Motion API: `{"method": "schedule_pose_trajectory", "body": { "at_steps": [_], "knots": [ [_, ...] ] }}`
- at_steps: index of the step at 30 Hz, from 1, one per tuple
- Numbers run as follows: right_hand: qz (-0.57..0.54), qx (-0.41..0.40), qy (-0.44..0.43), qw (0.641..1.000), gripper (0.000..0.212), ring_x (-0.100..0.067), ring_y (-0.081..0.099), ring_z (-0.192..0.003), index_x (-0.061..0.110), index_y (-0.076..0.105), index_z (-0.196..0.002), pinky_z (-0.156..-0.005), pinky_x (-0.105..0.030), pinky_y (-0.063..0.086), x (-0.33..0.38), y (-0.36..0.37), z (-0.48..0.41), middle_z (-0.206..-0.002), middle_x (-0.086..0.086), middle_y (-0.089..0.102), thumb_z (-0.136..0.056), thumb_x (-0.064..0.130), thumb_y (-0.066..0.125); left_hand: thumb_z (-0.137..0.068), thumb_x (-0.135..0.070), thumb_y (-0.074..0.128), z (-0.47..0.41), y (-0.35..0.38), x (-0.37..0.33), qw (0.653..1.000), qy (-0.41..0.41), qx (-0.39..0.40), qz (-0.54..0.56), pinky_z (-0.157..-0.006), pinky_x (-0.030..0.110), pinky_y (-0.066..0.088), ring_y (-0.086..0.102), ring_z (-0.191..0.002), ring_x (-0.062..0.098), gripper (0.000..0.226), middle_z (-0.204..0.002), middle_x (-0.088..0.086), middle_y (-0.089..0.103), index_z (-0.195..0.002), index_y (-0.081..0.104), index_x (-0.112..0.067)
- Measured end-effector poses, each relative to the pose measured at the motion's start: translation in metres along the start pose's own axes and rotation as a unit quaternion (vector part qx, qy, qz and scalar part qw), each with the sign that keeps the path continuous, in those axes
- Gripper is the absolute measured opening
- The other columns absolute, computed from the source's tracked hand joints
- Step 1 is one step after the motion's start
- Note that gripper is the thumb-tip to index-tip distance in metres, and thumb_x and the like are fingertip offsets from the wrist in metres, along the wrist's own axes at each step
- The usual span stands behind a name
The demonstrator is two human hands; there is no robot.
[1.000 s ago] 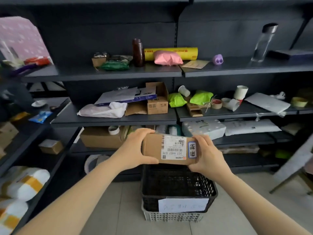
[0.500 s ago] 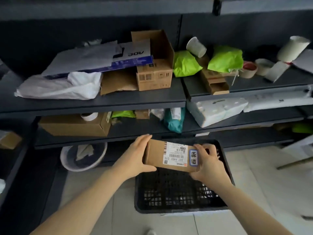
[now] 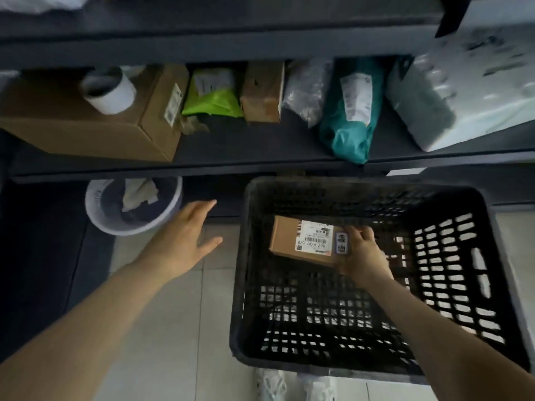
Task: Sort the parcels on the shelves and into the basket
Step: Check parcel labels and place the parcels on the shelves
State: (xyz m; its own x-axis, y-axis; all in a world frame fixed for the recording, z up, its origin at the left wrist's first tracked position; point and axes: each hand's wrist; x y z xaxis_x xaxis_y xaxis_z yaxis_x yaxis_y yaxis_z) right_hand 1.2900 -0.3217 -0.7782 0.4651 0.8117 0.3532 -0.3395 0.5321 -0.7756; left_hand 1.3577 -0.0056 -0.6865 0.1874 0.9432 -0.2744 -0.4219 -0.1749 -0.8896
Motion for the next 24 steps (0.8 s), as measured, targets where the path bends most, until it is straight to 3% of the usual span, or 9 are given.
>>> {"method": "schedule_pose_trajectory", "body": {
  "at_steps": [5,8,11,14,19,24],
  "knots": [
    [-0.015,-0.013,-0.029,0.999,0.075,-0.038,0.06,-0.096,0.025,0.034,-0.139,-0.079,-0.041,0.051,0.006,0.051,-0.056,-0.139,-0.003,0.027,-0.075,0.023,0.074,-0.087,-0.039,0.061,-0.012,0.027,0.04,0.997,0.006,0.012,-0.082,-0.107,0.037,0.031,0.033,-0.134,0.026,0.071,-0.148,0.006,0.035,-0.147,0.03,-0.016],
    [-0.009,-0.026,-0.039,0.999,0.076,-0.037,0.058,-0.101,0.02,0.029,-0.144,-0.079,-0.038,0.048,0.009,0.072,-0.081,-0.144,-0.004,0.022,-0.08,0.02,0.07,-0.091,-0.039,0.054,-0.019,0.039,0.041,0.997,0.027,-0.035,-0.064,-0.107,0.036,0.03,0.035,-0.132,0.026,0.062,-0.145,0.006,0.039,-0.145,0.036,-0.014],
    [-0.008,-0.024,-0.022,0.999,0.076,-0.036,0.056,-0.107,0.02,0.024,-0.147,-0.08,-0.035,0.047,0.009,0.085,-0.095,-0.149,-0.003,0.016,-0.083,0.013,0.066,-0.091,-0.059,0.034,-0.025,0.047,0.026,0.997,0.033,-0.069,-0.008,-0.107,0.028,0.023,0.032,-0.134,0.02,0.069,-0.146,0.002,0.038,-0.145,0.035,-0.017],
    [-0.009,-0.02,-0.008,1.0,0.084,-0.037,0.053,-0.111,0.02,0.022,-0.148,-0.084,-0.037,0.047,0.007,0.089,-0.102,-0.15,-0.005,0.014,-0.079,0.004,0.066,-0.084,-0.071,0.019,-0.03,0.055,0.013,0.998,0.045,-0.043,-0.015,-0.108,0.024,0.017,0.023,-0.138,0.014,0.08,-0.15,-0.005,0.03,-0.148,0.025,-0.024],
    [-0.01,-0.016,-0.024,1.0,0.085,-0.035,0.04,-0.126,0.02,0.023,-0.147,-0.093,-0.04,0.044,0.007,0.088,-0.097,-0.151,-0.006,0.015,-0.077,0.013,0.071,-0.084,-0.07,0.023,-0.034,0.068,0.005,0.995,0.07,-0.03,-0.068,-0.111,0.039,0.031,0.026,-0.138,0.017,0.079,-0.148,-0.004,0.032,-0.148,0.026,-0.024],
    [-0.01,-0.014,-0.035,0.999,0.083,-0.032,0.034,-0.13,0.025,0.023,-0.146,-0.094,-0.04,0.043,0.002,0.063,-0.066,-0.149,-0.004,0.019,-0.078,0.022,0.07,-0.086,-0.065,0.029,-0.029,0.068,0.002,0.994,0.067,-0.015,-0.083,-0.106,0.043,0.038,0.036,-0.133,0.024,0.076,-0.143,0.003,0.042,-0.145,0.034,-0.018]
  ]
}}
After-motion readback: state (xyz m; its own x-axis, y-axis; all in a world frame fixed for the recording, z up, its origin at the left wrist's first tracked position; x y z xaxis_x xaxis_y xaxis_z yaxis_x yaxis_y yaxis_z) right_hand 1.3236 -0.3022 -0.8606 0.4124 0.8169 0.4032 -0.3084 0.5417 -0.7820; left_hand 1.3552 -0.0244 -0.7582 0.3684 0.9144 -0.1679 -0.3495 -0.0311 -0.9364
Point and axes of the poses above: each hand's wrist, its own z-axis away from the middle knuckle, its own y-axis out of the palm, x = y × z
